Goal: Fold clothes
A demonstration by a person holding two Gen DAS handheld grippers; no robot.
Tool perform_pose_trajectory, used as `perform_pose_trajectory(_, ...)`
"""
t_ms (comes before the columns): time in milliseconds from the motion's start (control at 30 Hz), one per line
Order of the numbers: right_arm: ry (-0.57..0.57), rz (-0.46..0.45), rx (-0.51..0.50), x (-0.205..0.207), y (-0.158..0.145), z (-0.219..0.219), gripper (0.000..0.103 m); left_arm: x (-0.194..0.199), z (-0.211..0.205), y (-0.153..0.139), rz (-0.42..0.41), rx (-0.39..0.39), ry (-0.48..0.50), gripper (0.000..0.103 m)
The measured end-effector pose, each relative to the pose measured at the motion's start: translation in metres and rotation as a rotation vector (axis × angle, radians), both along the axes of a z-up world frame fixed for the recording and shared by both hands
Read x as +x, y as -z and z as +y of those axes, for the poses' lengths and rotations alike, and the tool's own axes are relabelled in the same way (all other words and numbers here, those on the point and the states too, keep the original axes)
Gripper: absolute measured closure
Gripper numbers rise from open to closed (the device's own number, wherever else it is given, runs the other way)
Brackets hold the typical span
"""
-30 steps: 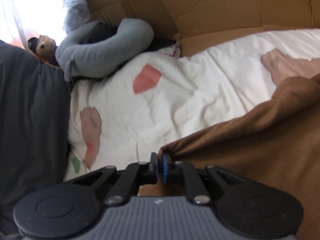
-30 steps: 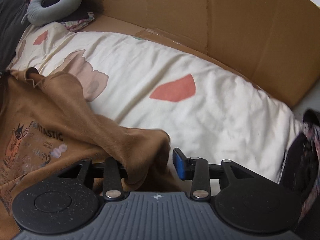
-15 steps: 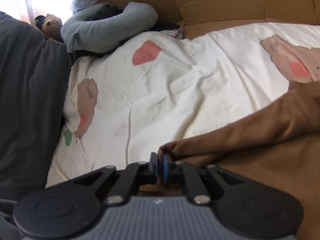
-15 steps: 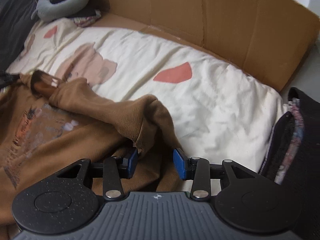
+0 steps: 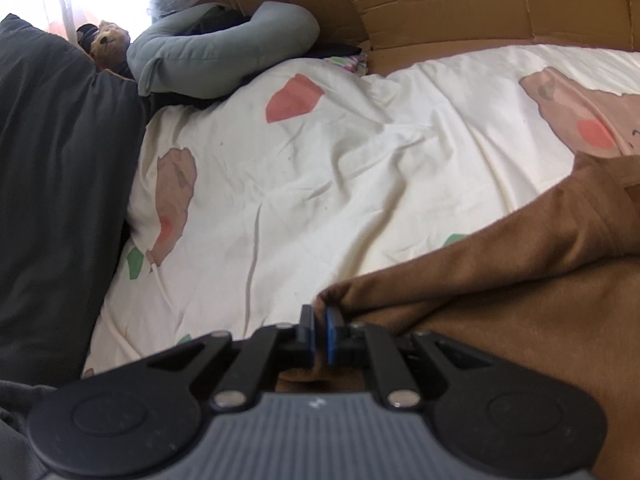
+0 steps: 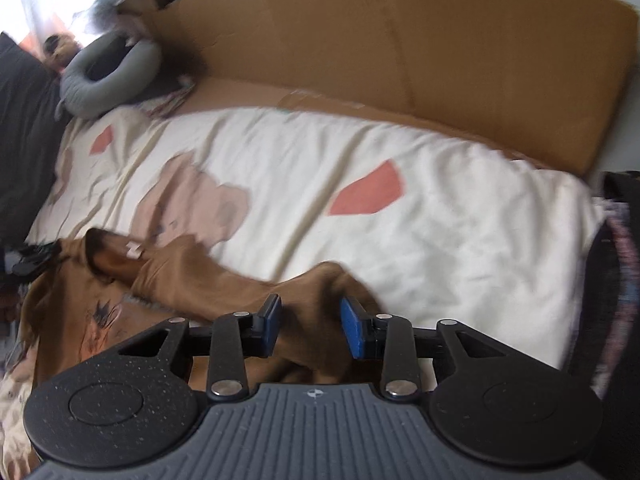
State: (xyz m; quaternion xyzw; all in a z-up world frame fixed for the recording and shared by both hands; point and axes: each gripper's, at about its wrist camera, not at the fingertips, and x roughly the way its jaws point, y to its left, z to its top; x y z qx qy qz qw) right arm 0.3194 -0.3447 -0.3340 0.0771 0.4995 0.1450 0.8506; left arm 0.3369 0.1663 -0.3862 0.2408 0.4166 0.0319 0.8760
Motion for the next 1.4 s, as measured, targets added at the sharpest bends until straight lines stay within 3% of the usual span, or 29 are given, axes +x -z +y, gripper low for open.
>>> perform_pose_trajectory(67, -0.009, 0.02, -0.023, 0.0, 0.005, 0.004, 0.097, -0.001, 0.0, -0.001, -0.004, -0.001, -0.001, 0.097)
perform_pose_trajectory(167, -0.01, 0.023, -0.027, -0.007, 0.005, 0.002, 0.103, -0.003, 0.002, -0.003, -0.013, -0.012, -0.003, 0.097)
perform_pose_trajectory(367, -0.016, 0.022, -0.019, -0.032, 0.001, 0.0, 0.103, -0.007, 0.004, -0.005, -0.019, -0.022, 0.0, 0.097)
perform_pose_trajectory(733, -0.046, 0.051, -0.031, -0.069, 0.027, 0.018, 0.1, -0.014, 0.005, -0.005, -0.022, -0.034, 0.003, 0.096)
perform_pose_trajectory(867, -0.072, -0.002, -0.08, -0.074, 0.015, 0.019, 0.095, -0.015, 0.006, -0.004, -0.021, -0.034, 0.004, 0.096)
perform_pose_trajectory(1200, -0.211, -0.189, -0.292, -0.072, -0.019, 0.027, 0.094, -0.016, 0.006, -0.004, -0.021, -0.04, 0.001, 0.096)
perform_pose_trajectory(1400, -0.354, -0.157, -0.348, -0.052, -0.026, 0.042, 0.093, -0.018, 0.009, -0.003, -0.023, -0.058, -0.003, 0.095)
